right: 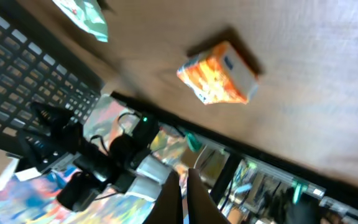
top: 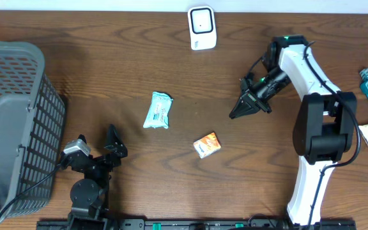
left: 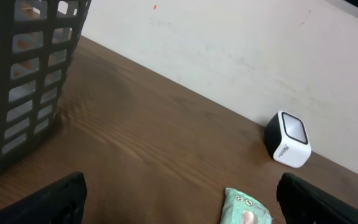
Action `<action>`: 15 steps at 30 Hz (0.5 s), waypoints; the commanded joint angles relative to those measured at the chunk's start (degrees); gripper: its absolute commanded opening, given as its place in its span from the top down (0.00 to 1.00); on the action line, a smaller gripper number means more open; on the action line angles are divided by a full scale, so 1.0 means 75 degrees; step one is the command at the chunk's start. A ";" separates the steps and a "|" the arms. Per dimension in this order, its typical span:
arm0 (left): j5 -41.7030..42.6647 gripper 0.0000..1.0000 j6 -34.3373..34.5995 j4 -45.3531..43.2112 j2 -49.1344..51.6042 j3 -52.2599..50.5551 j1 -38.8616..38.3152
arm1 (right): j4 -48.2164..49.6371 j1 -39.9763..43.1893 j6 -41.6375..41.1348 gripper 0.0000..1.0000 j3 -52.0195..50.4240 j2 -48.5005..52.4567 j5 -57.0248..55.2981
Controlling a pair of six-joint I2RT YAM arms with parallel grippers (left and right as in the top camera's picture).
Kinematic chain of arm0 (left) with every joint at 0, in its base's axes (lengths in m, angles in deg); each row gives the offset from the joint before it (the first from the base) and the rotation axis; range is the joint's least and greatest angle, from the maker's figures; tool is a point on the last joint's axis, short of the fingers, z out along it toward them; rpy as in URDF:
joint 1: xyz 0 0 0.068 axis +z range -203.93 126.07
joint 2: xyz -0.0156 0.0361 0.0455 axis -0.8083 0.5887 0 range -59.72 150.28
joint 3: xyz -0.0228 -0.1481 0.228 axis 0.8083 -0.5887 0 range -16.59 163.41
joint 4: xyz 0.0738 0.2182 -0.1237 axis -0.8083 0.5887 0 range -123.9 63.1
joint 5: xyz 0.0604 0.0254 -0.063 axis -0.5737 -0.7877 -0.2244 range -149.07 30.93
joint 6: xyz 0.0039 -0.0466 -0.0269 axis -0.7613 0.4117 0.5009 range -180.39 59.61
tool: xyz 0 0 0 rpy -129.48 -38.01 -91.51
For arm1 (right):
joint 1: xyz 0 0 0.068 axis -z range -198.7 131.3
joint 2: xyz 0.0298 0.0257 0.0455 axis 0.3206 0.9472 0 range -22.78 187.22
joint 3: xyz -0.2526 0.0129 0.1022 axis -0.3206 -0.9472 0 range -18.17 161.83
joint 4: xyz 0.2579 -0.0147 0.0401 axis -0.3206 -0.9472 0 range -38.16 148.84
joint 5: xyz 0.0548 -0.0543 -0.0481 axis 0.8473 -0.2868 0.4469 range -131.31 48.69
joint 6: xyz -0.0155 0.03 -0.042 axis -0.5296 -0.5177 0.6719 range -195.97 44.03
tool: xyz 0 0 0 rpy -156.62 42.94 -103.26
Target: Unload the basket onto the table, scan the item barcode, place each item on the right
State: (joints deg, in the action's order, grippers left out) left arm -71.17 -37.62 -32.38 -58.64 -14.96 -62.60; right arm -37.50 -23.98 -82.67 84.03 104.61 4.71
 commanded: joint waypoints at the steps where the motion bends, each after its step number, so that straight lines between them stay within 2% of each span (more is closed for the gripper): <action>1: -0.0044 0.02 0.0061 0.0256 -0.0006 -0.0154 0.0032 | 0.0067 -0.0187 0.0638 0.99 -0.0029 -0.0242 -0.0146; 7: -0.0044 0.02 0.0061 0.0256 -0.0006 -0.0154 0.0032 | -0.0163 -0.1040 0.1886 0.99 -0.0029 -0.0248 -0.0143; 15: -0.0044 0.02 0.0064 0.0256 -0.0006 -0.0154 0.0032 | -0.0163 -0.1696 0.1865 0.99 -0.0029 -0.1253 -0.0714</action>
State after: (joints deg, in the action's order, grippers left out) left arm -71.17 -37.65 -32.38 -58.64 -14.96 -62.60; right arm -38.46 -35.98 -70.52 83.74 102.45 2.26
